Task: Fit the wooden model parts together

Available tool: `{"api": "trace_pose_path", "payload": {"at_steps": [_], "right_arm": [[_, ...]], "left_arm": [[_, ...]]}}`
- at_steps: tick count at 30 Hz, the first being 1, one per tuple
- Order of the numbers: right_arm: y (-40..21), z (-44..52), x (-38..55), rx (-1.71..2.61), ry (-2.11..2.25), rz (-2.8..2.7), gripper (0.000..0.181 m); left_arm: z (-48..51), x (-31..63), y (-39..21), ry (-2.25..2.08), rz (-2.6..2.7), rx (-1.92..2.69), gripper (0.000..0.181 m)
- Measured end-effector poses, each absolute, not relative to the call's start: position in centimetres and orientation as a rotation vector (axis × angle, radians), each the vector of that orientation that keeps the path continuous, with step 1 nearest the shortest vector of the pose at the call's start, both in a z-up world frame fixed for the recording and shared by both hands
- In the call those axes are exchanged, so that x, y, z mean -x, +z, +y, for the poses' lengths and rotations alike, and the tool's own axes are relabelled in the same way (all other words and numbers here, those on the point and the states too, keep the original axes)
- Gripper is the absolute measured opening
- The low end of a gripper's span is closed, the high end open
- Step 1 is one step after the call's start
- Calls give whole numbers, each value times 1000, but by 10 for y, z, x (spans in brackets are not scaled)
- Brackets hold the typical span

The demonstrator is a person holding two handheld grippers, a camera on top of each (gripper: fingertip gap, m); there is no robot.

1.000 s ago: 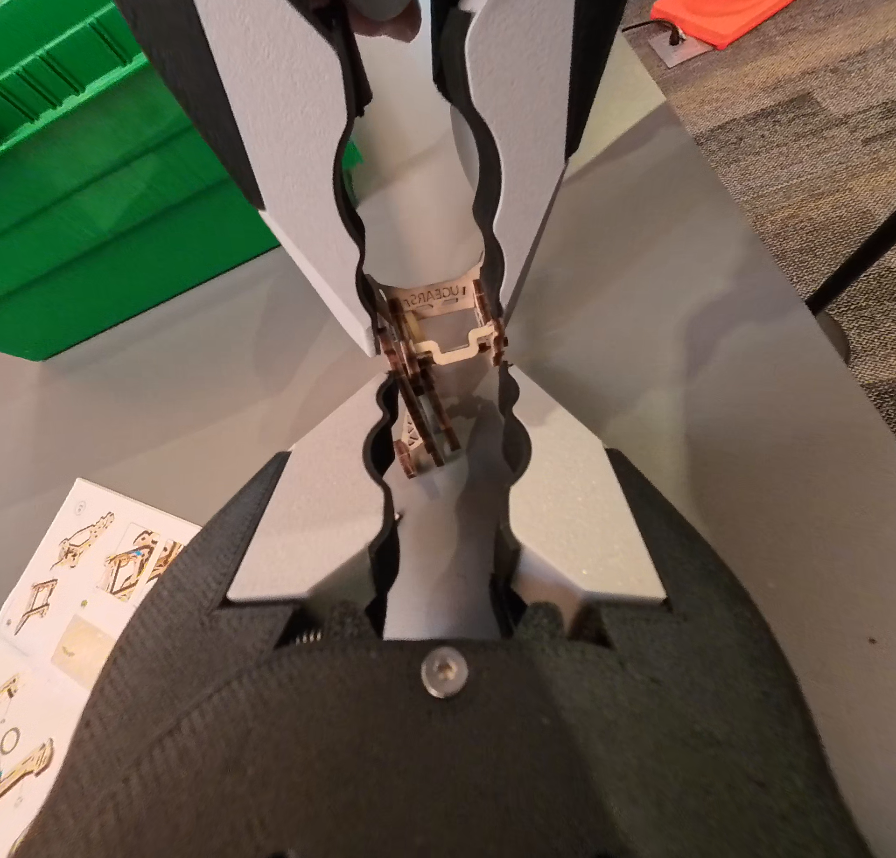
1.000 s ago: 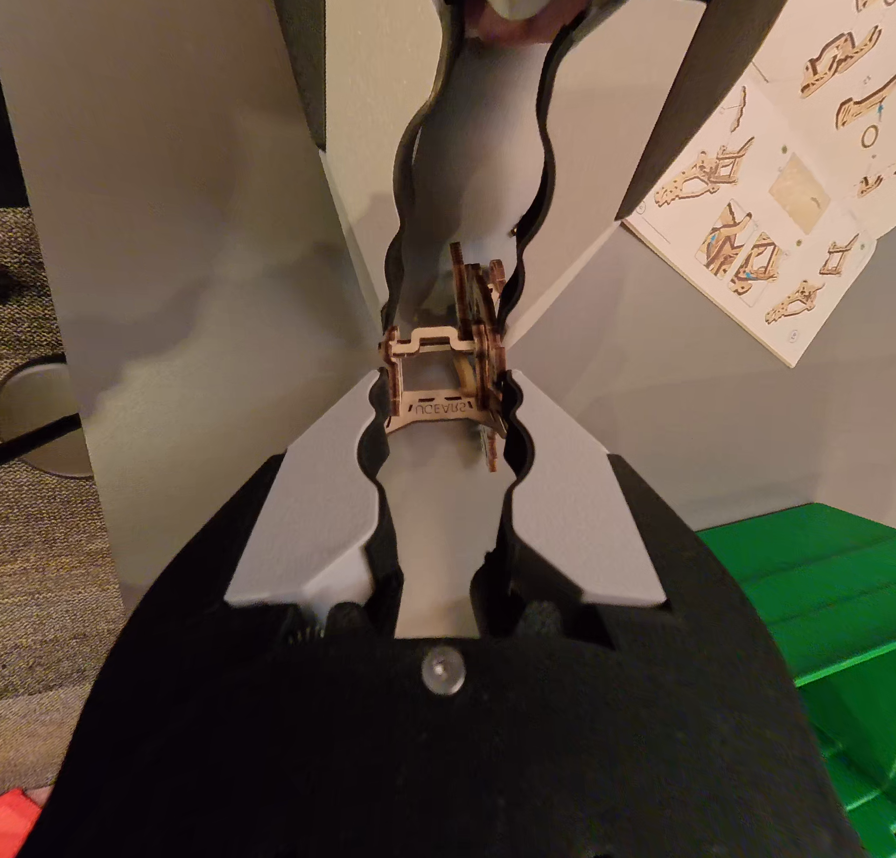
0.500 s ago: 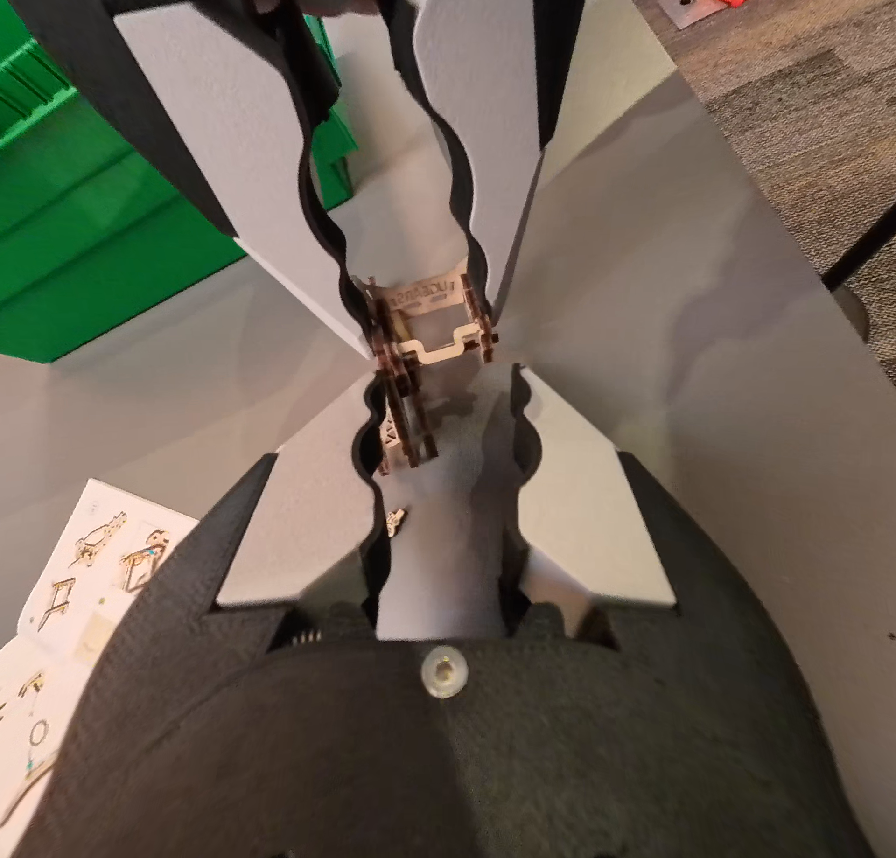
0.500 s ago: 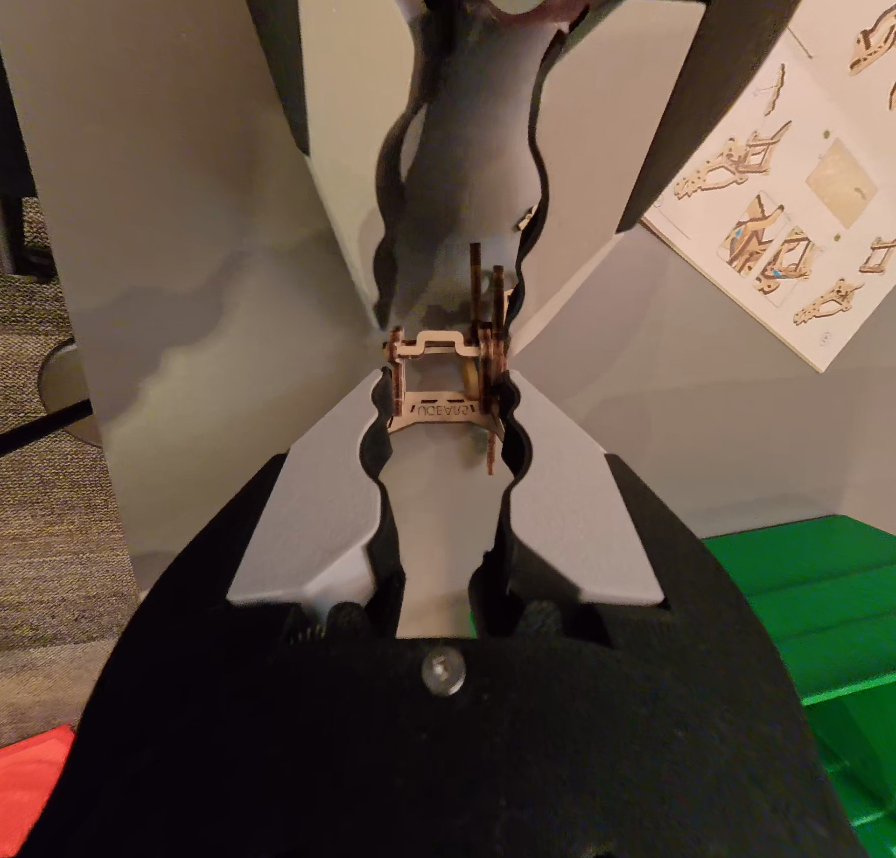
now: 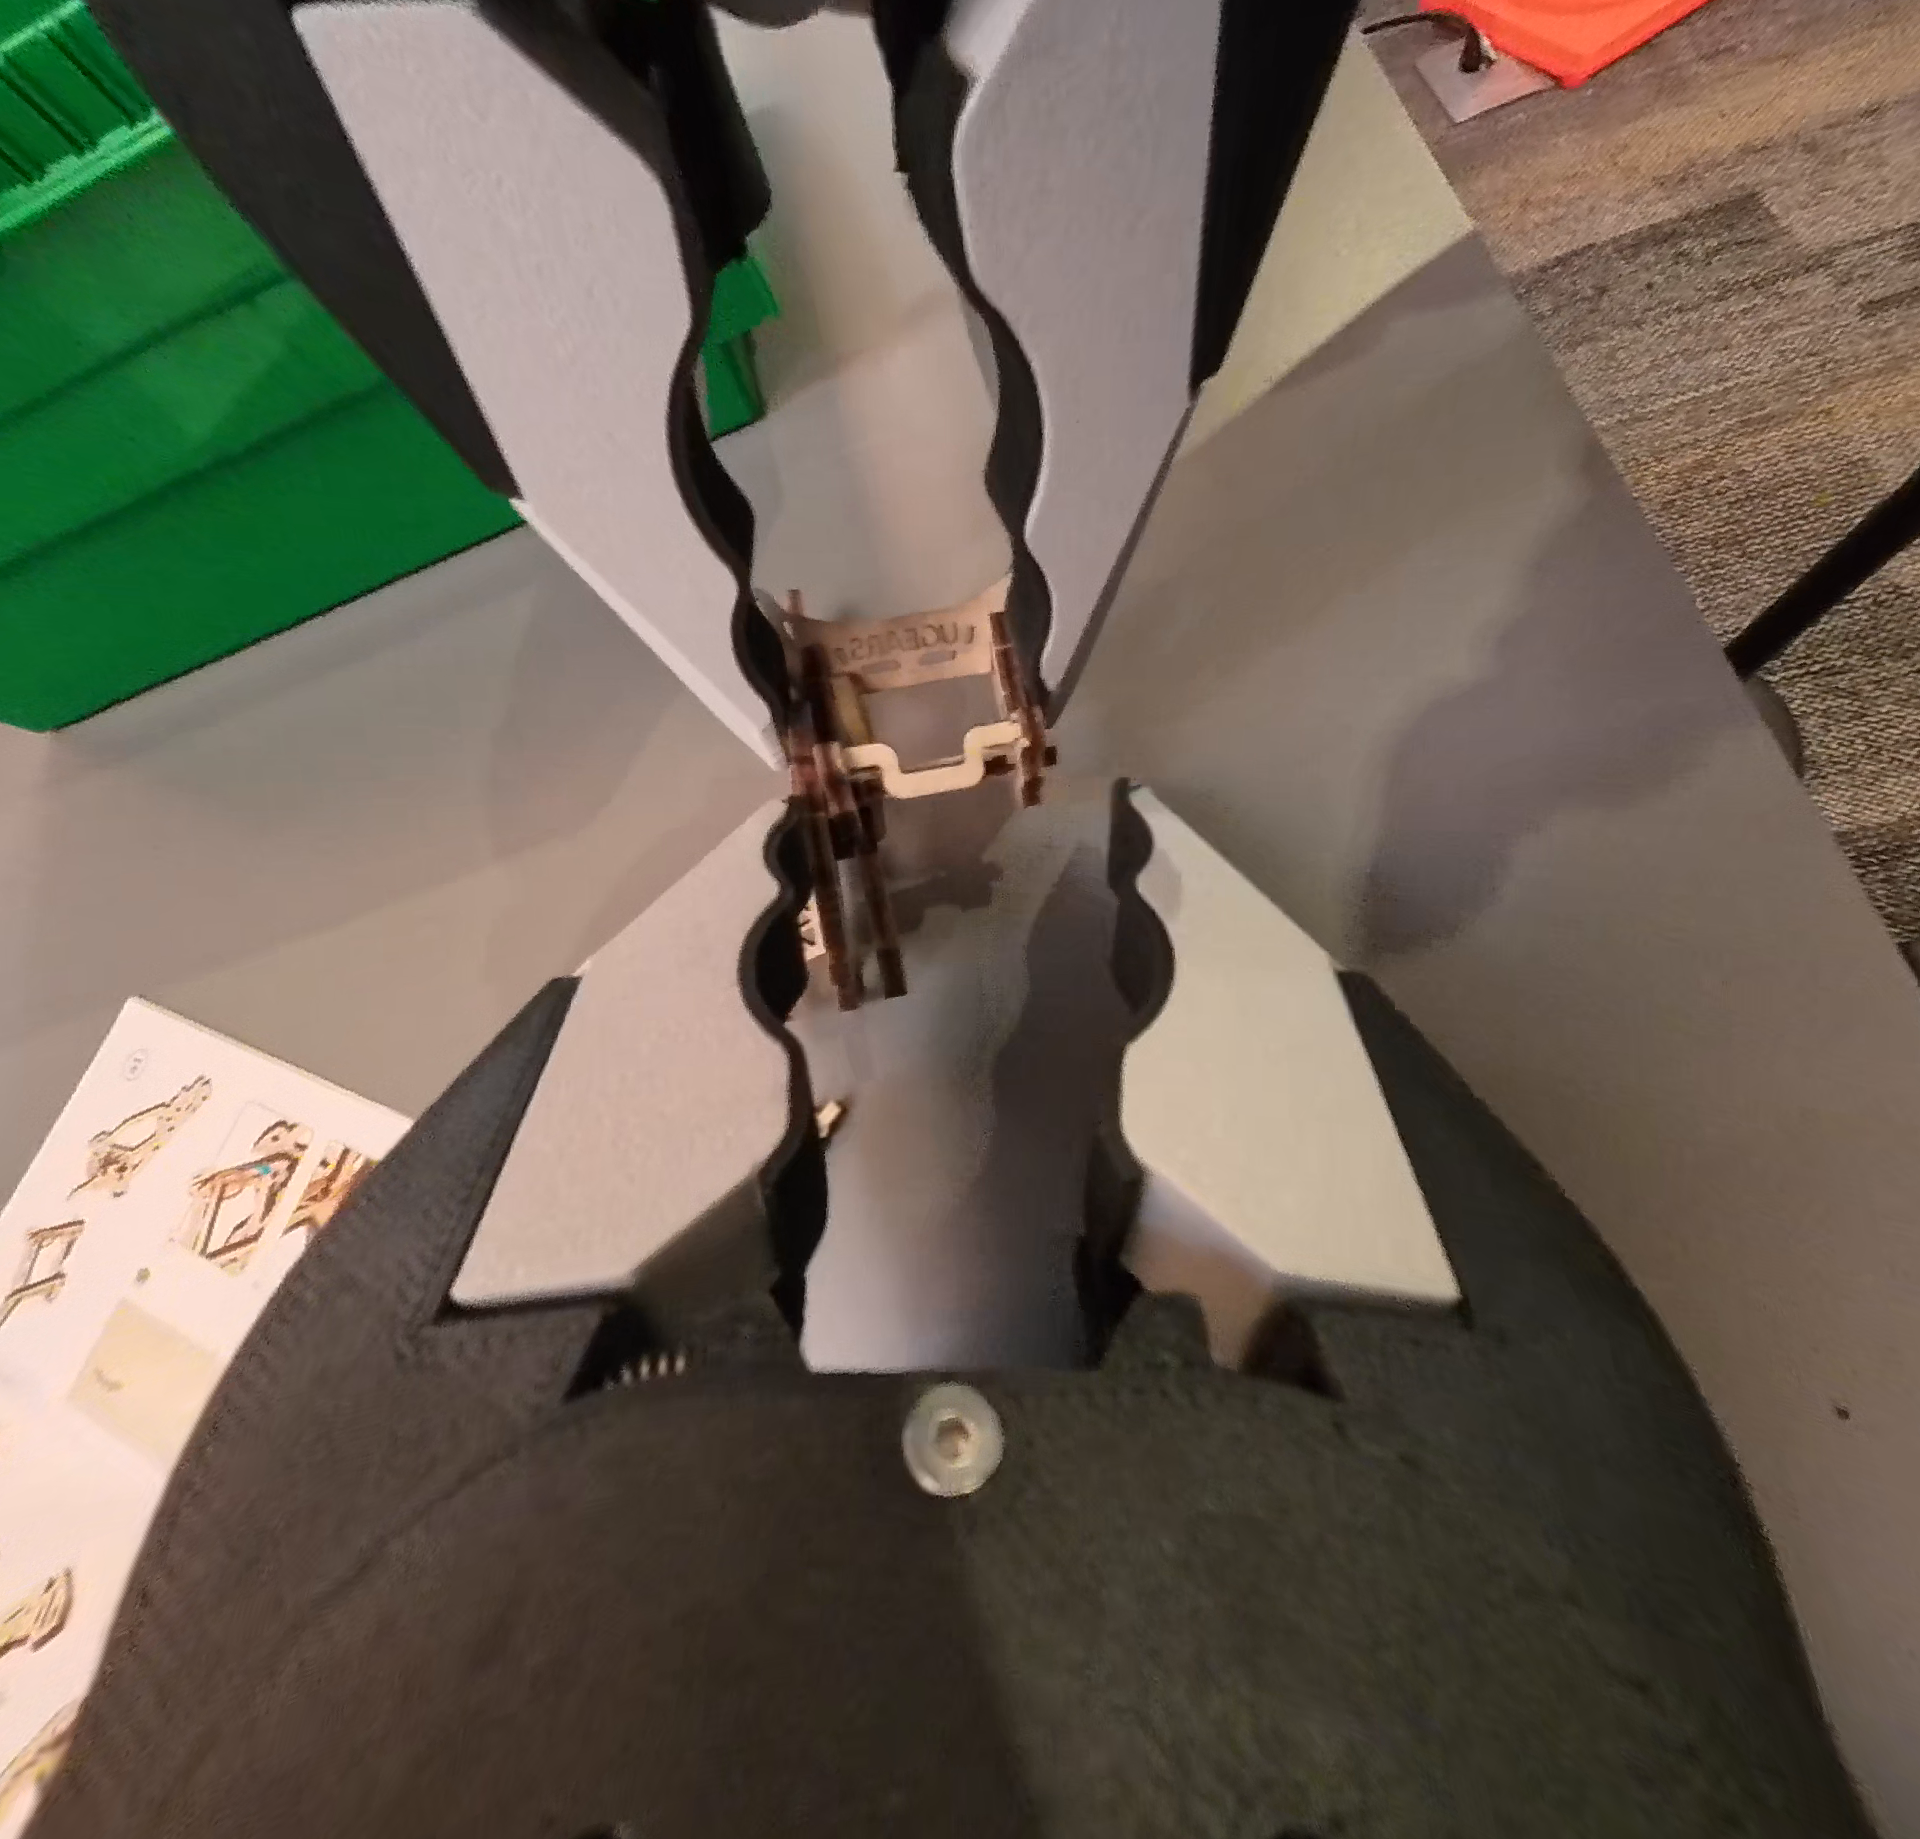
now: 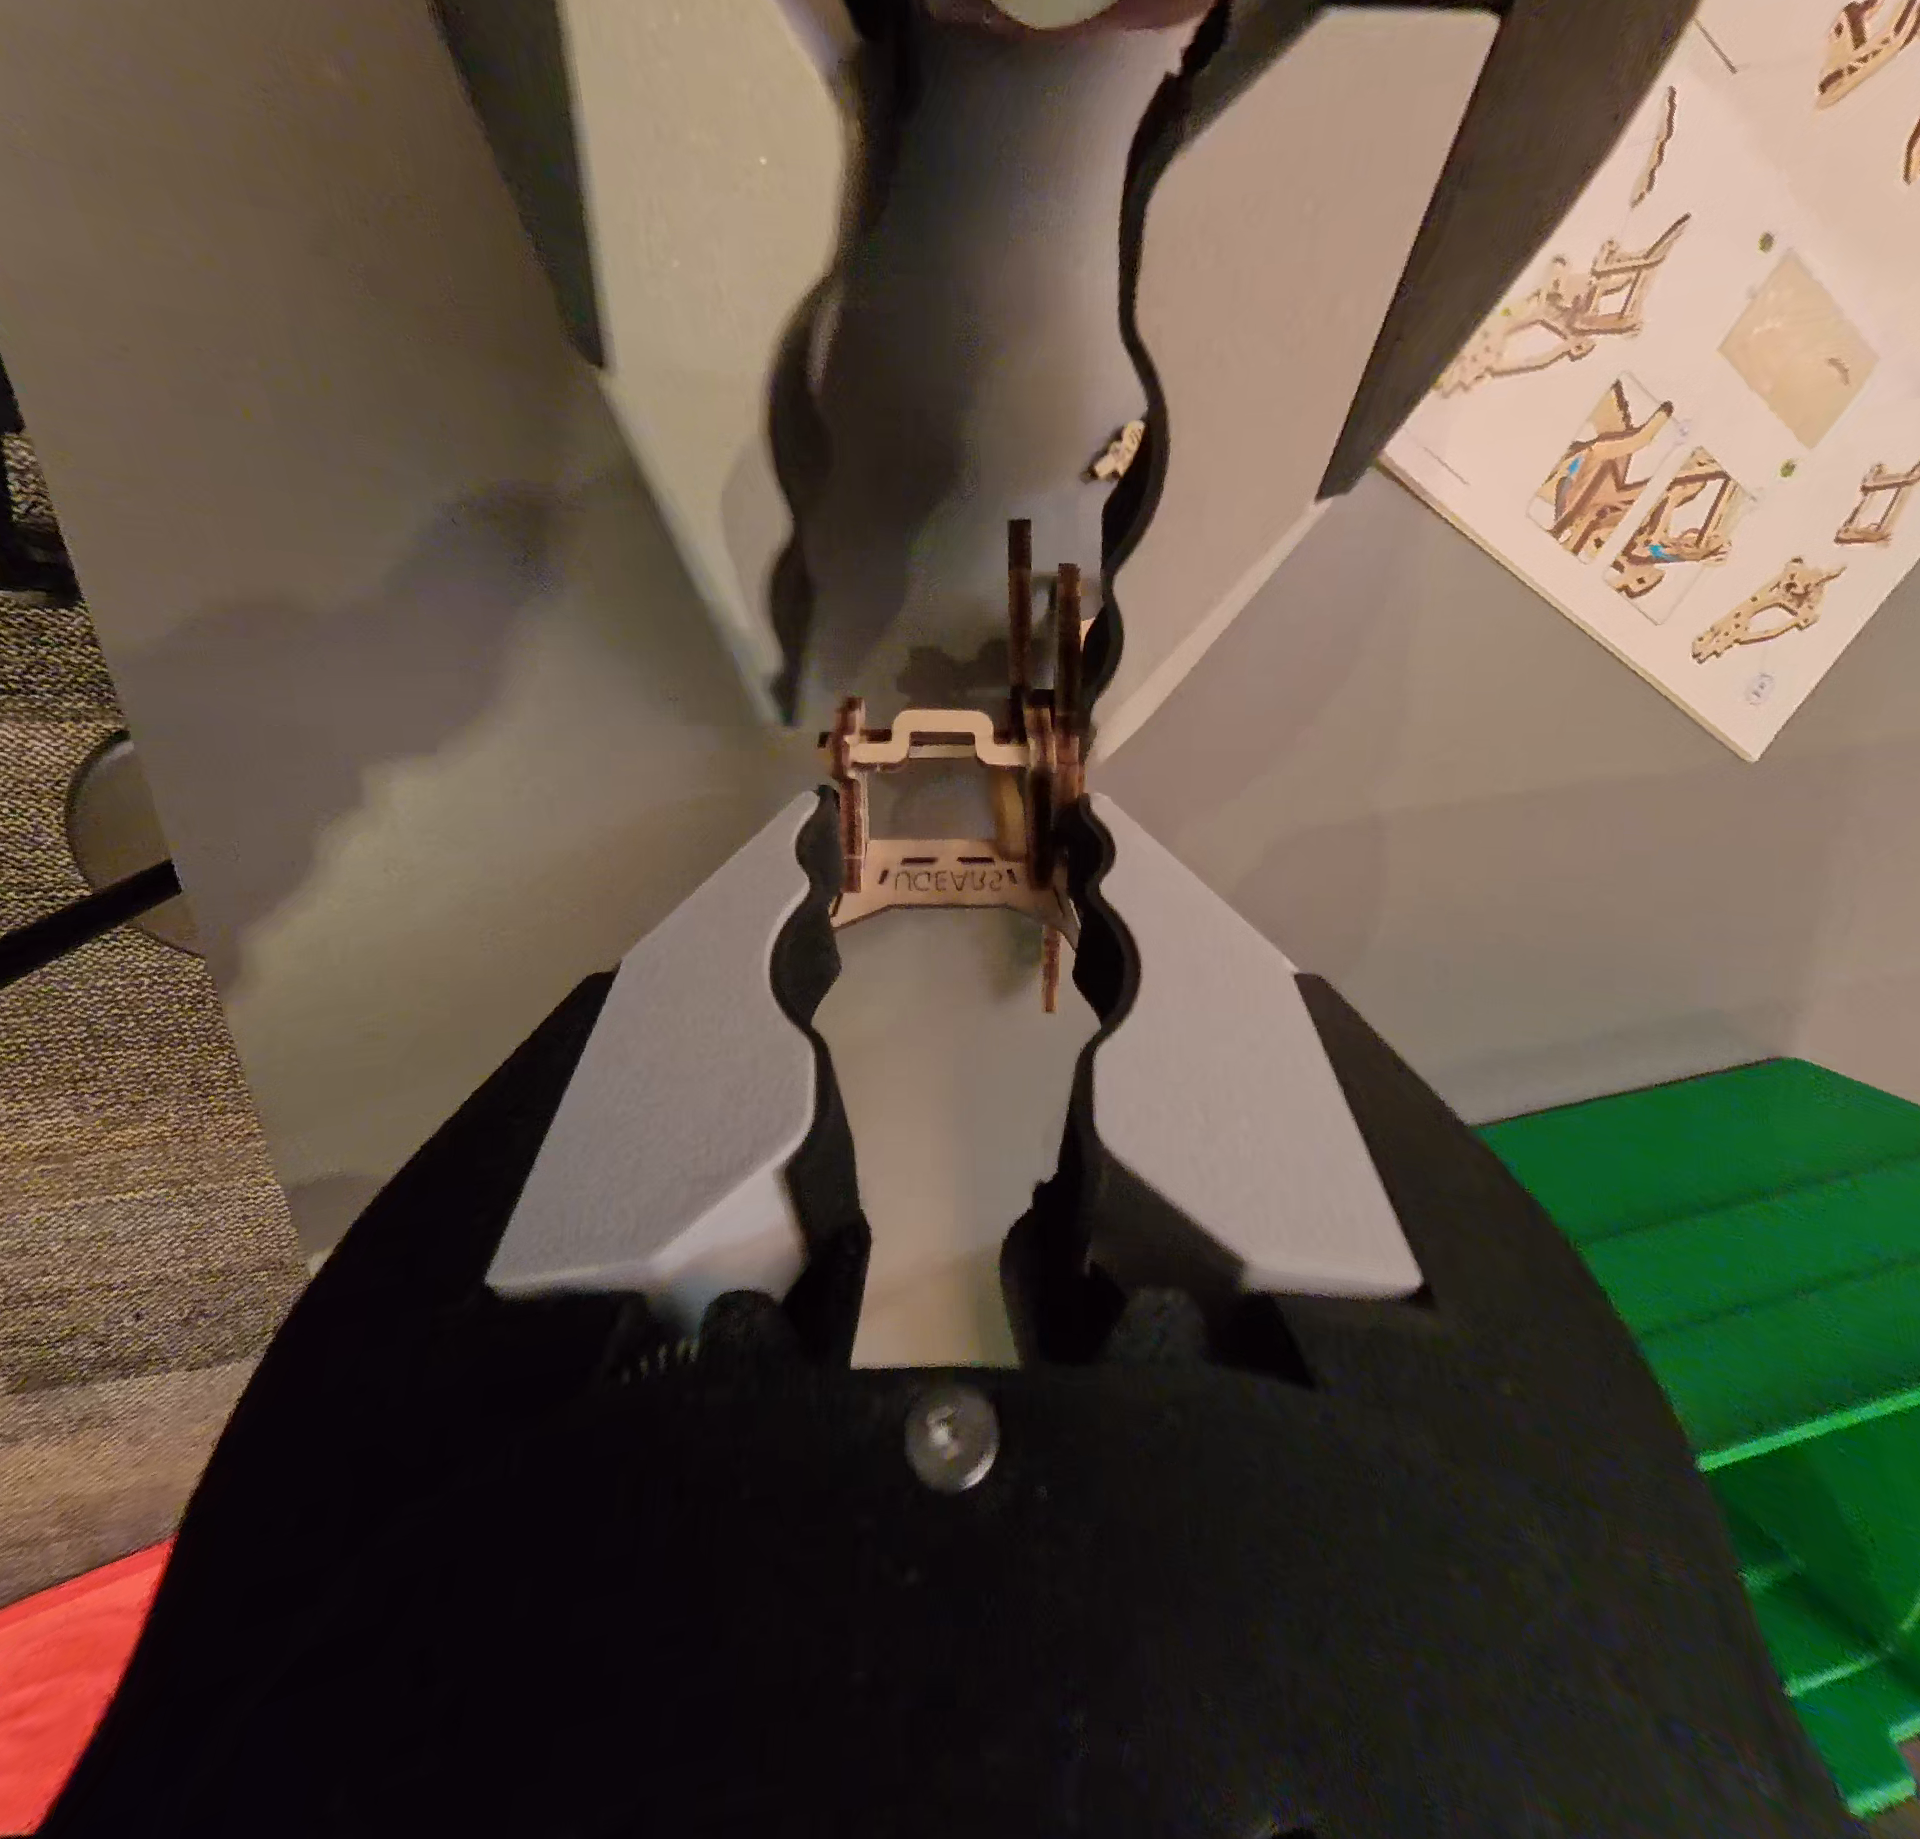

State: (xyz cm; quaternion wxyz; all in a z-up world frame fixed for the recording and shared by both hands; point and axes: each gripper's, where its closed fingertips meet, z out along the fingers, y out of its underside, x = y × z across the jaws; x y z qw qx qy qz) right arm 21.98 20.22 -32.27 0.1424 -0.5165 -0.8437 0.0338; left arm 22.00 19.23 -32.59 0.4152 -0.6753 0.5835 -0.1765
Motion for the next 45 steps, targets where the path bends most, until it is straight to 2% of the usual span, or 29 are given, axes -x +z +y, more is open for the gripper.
{"api": "trace_pose_path", "payload": {"at_steps": [3, 24, 29, 32, 42, 45], "right_arm": [[-323, 202, -219, 1496, 101, -2421, 41], [-322, 205, -219, 1508, 46, -2408, 40], [-323, 209, -219, 1520, 37, -2394, 40], [-323, 206, -218, 1528, 46, -2397, 41], [-320, 210, -217, 1562, 53, -2389, 43], [-315, 211, -218, 1596, 76, -2359, 54]], "left_arm": [[198, -217, -324, -393, 1442, 1698, 42], [202, -218, -324, -414, 1406, 1705, 40], [198, -220, -326, -447, 1431, 1700, 55], [202, -219, -324, -439, 1401, 1712, 43], [204, -217, -324, -493, 1381, 1741, 43], [204, -216, -323, -563, 1368, 1771, 43]]}}
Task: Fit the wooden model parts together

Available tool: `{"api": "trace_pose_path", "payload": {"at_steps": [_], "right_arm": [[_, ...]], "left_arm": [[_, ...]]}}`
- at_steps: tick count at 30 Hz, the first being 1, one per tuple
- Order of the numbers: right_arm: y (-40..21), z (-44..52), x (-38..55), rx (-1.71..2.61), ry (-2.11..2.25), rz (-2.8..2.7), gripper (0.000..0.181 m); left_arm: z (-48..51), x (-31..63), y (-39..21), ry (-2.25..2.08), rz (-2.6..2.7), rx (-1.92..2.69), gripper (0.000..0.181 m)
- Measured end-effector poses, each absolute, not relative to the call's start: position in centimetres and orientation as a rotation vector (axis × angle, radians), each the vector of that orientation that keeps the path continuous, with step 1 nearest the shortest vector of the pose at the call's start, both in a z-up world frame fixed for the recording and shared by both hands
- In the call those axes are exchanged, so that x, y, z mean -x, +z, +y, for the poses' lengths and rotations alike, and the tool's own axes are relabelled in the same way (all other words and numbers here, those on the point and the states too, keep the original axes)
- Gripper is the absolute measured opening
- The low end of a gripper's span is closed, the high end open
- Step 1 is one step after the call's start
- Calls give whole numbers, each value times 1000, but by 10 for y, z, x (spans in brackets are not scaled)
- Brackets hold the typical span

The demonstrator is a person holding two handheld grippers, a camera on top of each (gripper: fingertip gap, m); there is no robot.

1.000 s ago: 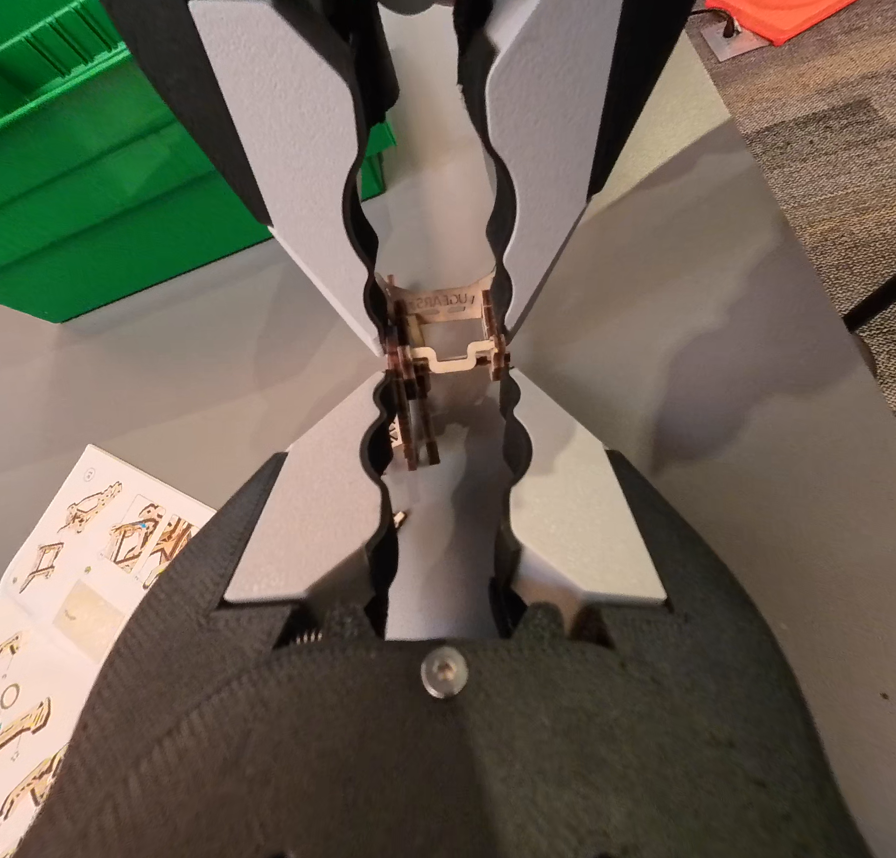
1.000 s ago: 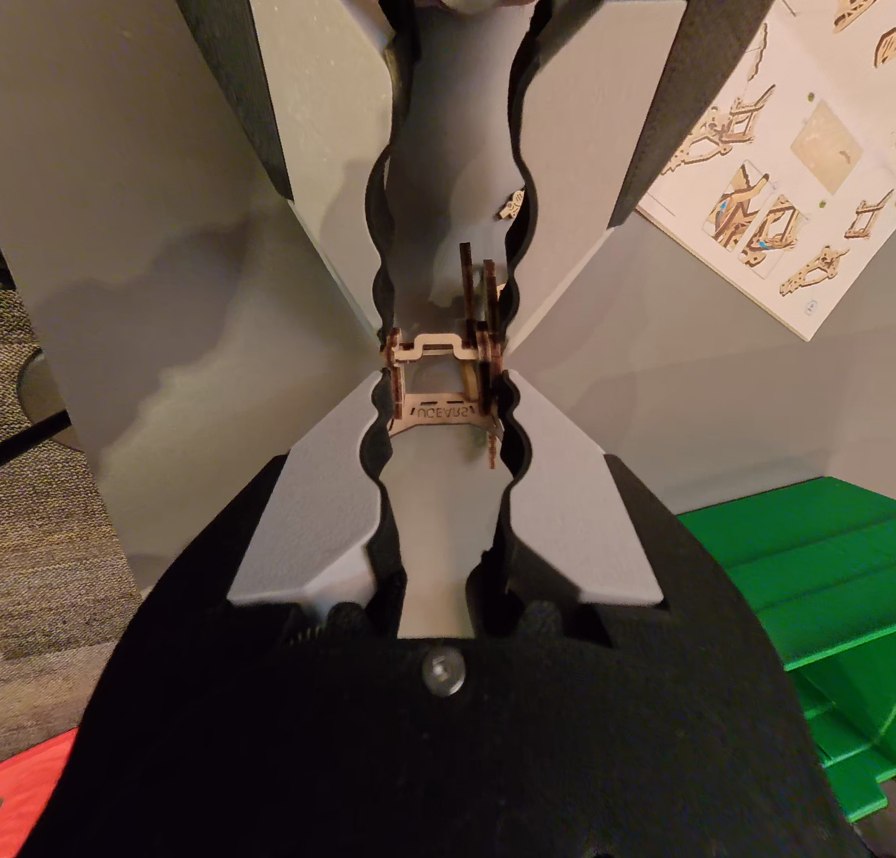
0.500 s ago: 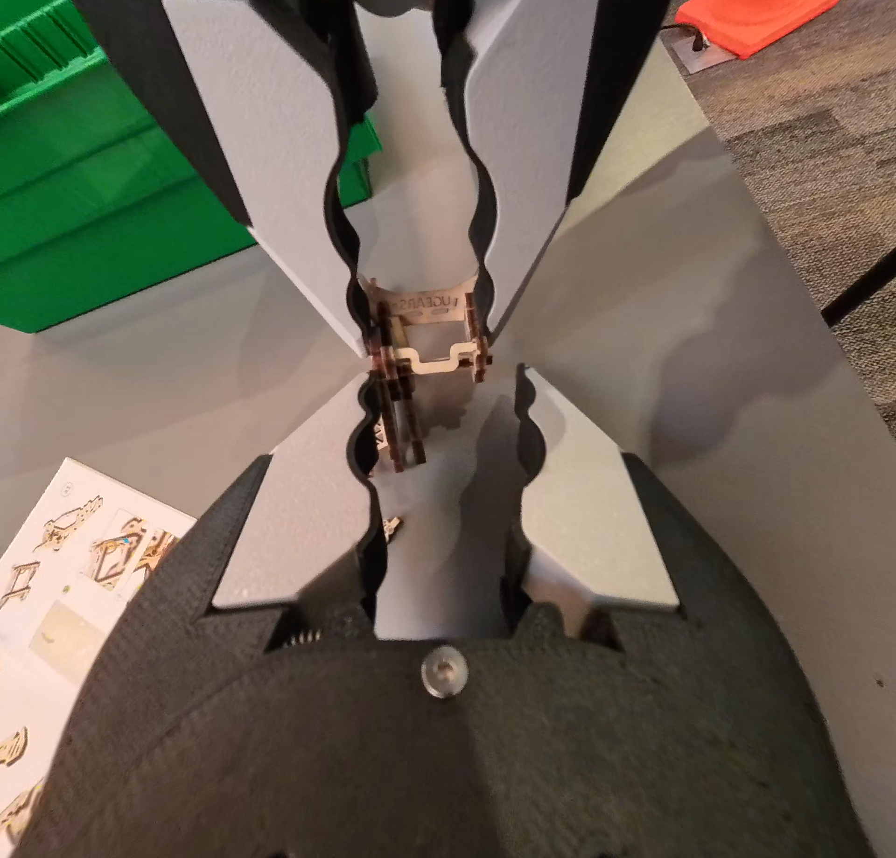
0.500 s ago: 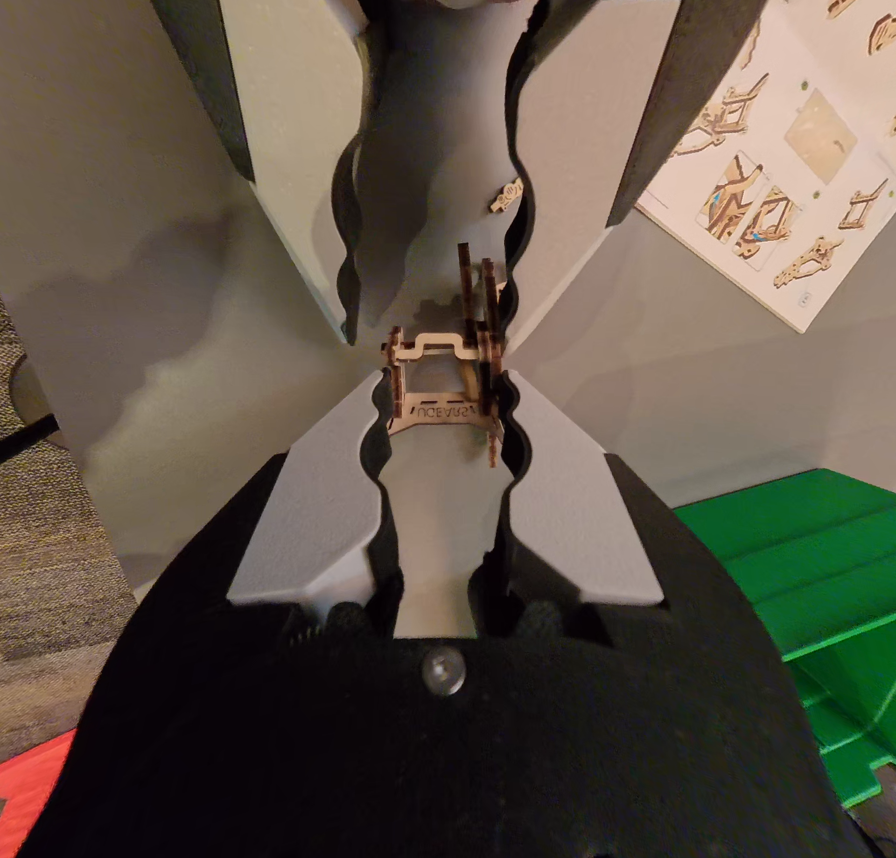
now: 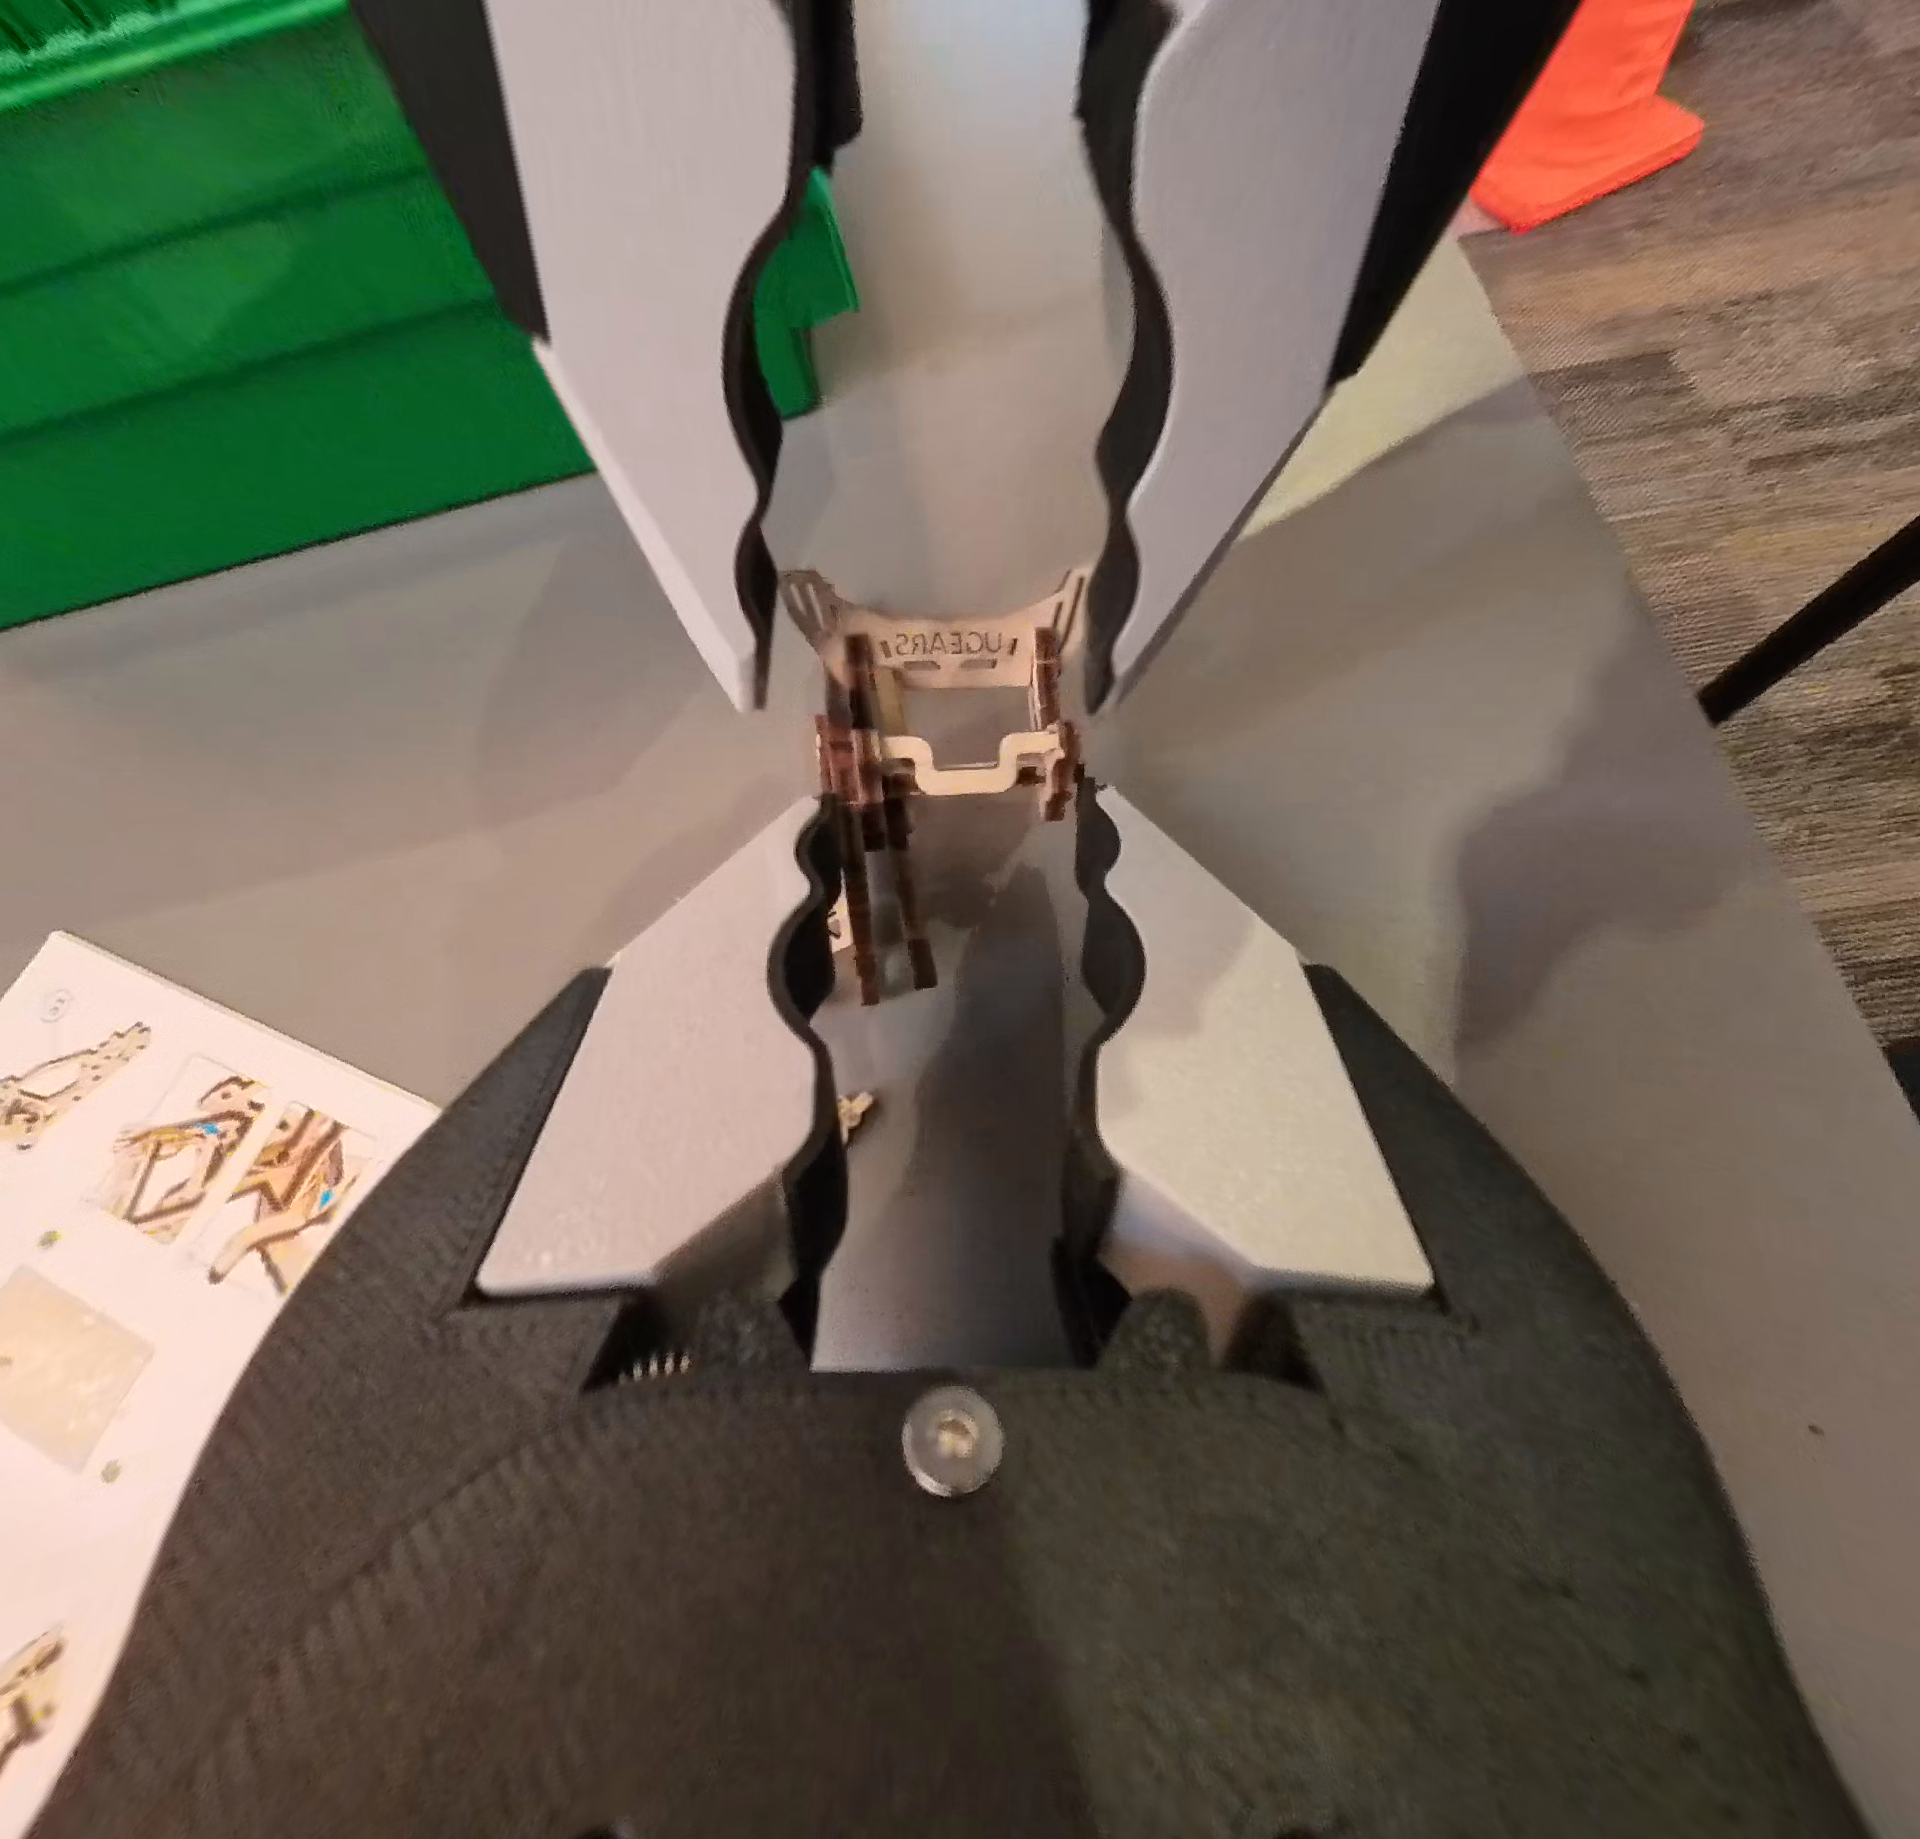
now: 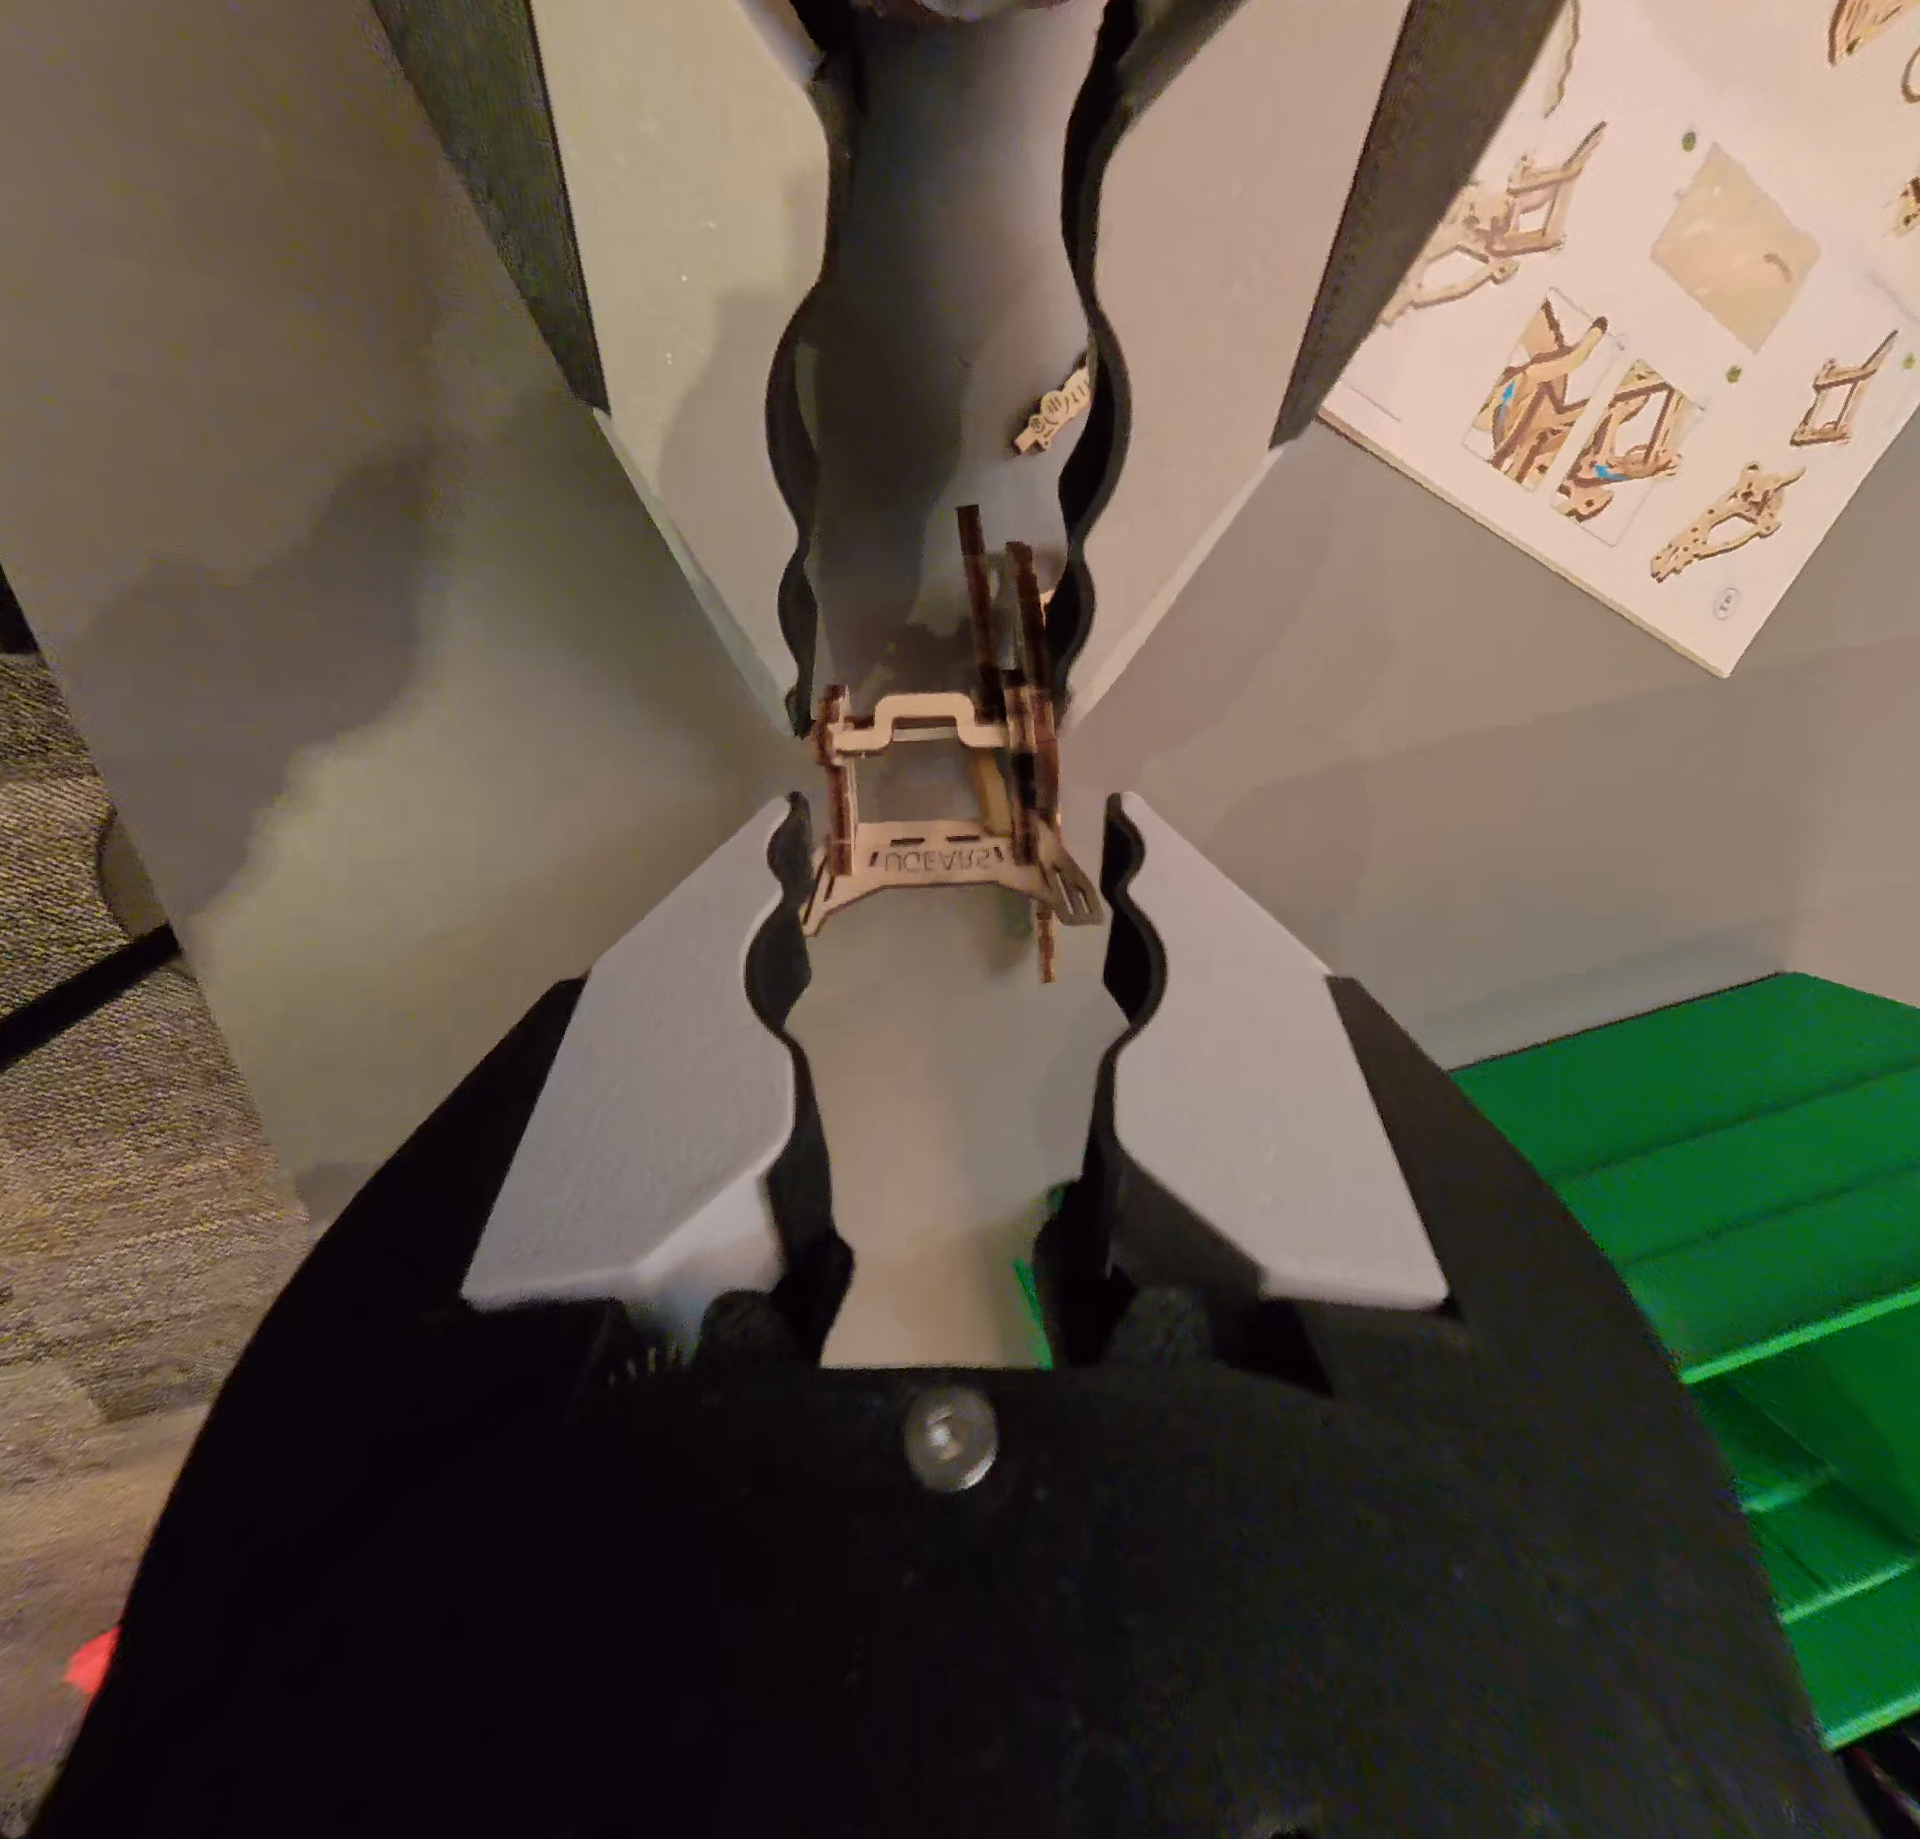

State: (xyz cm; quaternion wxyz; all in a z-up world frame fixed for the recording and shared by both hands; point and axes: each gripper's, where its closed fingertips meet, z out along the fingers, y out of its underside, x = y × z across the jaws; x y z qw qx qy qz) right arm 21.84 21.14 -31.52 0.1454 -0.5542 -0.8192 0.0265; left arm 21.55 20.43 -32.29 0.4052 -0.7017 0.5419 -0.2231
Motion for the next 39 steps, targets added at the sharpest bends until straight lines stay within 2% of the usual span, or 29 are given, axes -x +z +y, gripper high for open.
{"api": "trace_pose_path", "payload": {"at_steps": [3, 8, 14, 22, 24, 27, 29, 32, 34, 39], "right_arm": [[-304, 213, -219, 1641, 133, -2289, 68], [-276, 216, -220, 1797, 294, -2051, 76], [-272, 210, -230, 1952, 371, -1828, 83], [-272, 204, -215, 2032, 655, -1538, 78], [-266, 202, -208, 2025, 762, -1478, 73], [-245, 191, -191, 1937, 991, -1417, 52], [-236, 183, -183, 1875, 1107, -1413, 28], [-226, 172, -176, 1822, 1178, -1426, 7], [-212, 166, -172, 1787, 1286, -1374, 1], [-181, 163, -166, 1740, 1494, -1215, 0]], "left_arm": [[206, -211, -322, -613, 1344, 1800, 43], [207, -205, -320, -741, 1295, 1858, 42], [207, -195, -304, -942, 1175, 1854, 40], [194, -178, -267, -1273, 1008, 1766, 40], [184, -173, -251, -1405, 966, 1718, 40], [169, -166, -232, -1533, 942, 1646, 40], [159, -163, -224, -1575, 951, 1627, 40], [149, -156, -207, -1619, 941, 1579, 42], [147, -150, -197, -1608, 933, 1554, 47], [144, -133, -166, -1567, 875, 1471, 63]]}}
